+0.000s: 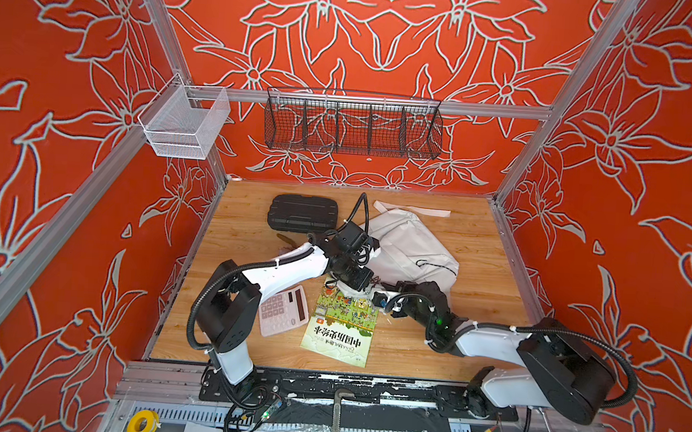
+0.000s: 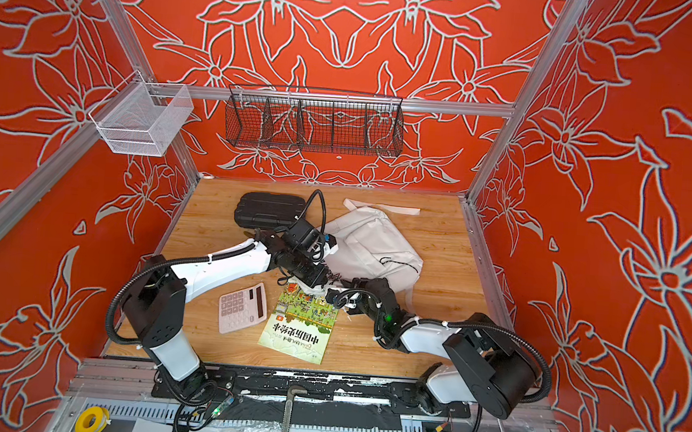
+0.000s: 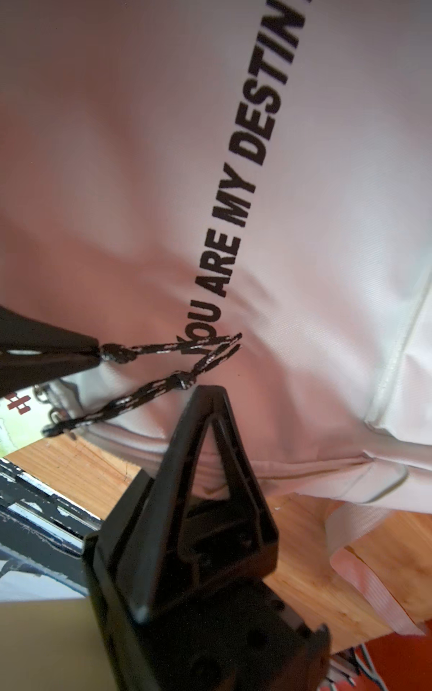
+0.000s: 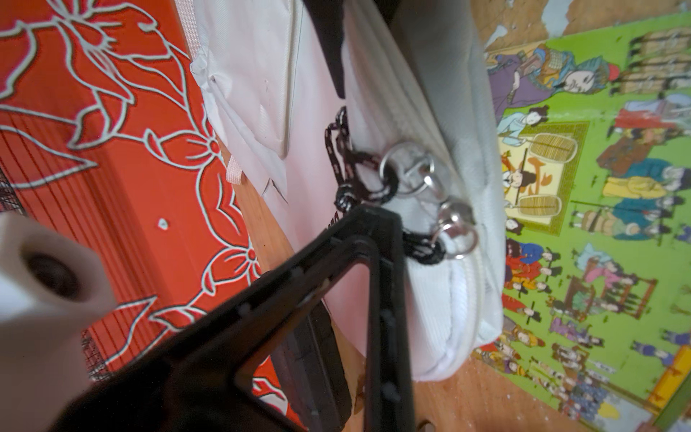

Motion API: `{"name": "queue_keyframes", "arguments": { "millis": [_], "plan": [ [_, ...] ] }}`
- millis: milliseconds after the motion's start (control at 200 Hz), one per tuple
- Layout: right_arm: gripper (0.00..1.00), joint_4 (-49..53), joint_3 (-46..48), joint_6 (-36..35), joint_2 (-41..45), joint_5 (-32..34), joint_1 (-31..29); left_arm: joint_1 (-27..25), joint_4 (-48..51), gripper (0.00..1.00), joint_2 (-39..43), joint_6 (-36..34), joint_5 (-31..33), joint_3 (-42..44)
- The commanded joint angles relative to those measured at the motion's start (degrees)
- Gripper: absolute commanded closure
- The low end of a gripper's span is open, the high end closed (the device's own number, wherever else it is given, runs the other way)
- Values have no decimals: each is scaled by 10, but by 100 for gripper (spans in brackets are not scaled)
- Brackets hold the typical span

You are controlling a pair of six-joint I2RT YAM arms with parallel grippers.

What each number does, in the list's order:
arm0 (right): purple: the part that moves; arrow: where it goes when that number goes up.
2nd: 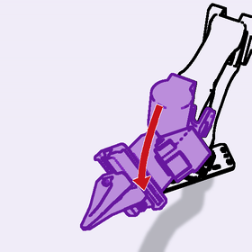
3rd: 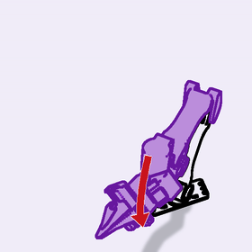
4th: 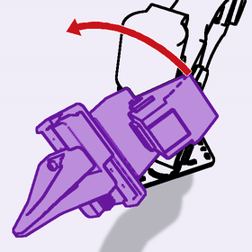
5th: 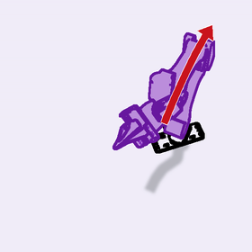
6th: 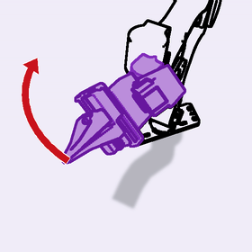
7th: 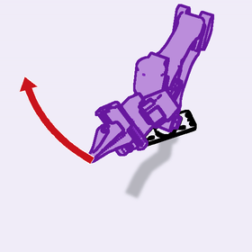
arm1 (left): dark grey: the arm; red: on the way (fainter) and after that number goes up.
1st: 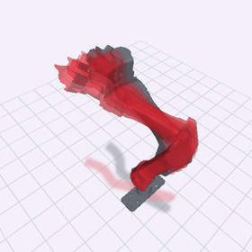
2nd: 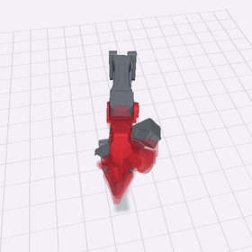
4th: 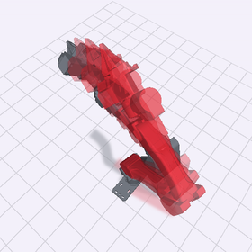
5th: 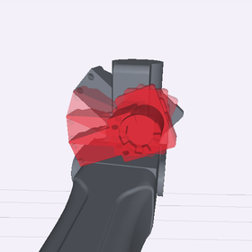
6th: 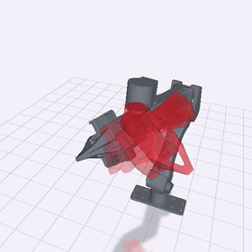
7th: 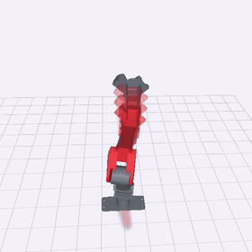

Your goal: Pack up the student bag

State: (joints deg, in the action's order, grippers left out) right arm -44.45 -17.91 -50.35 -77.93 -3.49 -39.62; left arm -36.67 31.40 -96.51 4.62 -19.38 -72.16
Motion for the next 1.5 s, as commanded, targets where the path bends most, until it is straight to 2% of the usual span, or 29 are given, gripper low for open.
{"name": "queue_keyframes", "arguments": {
  "millis": [0,250,470,545,605,696,736,806,926,1006,1076,1186,1256,1381,1496],
  "plan": [
    [100,-59,14,49,45,6,11,42,17,100,37,13,67,26],
    [100,29,24,63,124,-7,34,70,13,100,53,-5,84,26],
    [100,122,18,52,150,-26,46,73,3,100,56,5,59,19],
    [100,152,8,69,153,-44,49,73,0,100,59,15,42,10],
    [81,204,-13,90,158,-80,54,73,-15,100,66,35,24,9],
    [65,306,-55,134,171,-116,56,71,-52,100,80,76,-1,22],
    [62,344,-70,158,183,-124,57,71,-68,100,85,92,-5,31],
    [55,394,-90,225,212,-126,57,70,-92,100,93,112,-8,49],
    [50,472,-132,364,246,-85,58,70,-113,100,92,126,-9,70],
    [49,521,-174,544,234,-6,58,69,-116,100,87,134,-15,72],
    [52,565,-211,706,201,28,59,68,-120,100,86,138,-18,72],
    [52,579,-241,936,133,-12,59,65,-127,100,91,138,-15,71],
    [51,561,-245,1047,90,-48,59,63,-129,100,93,139,-14,70],
    [48,521,-255,1150,32,-108,58,51,-136,100,94,140,-11,71],
    [44,516,-272,1177,4,-121,57,37,-148,100,97,144,-3,84]
  ]
}}
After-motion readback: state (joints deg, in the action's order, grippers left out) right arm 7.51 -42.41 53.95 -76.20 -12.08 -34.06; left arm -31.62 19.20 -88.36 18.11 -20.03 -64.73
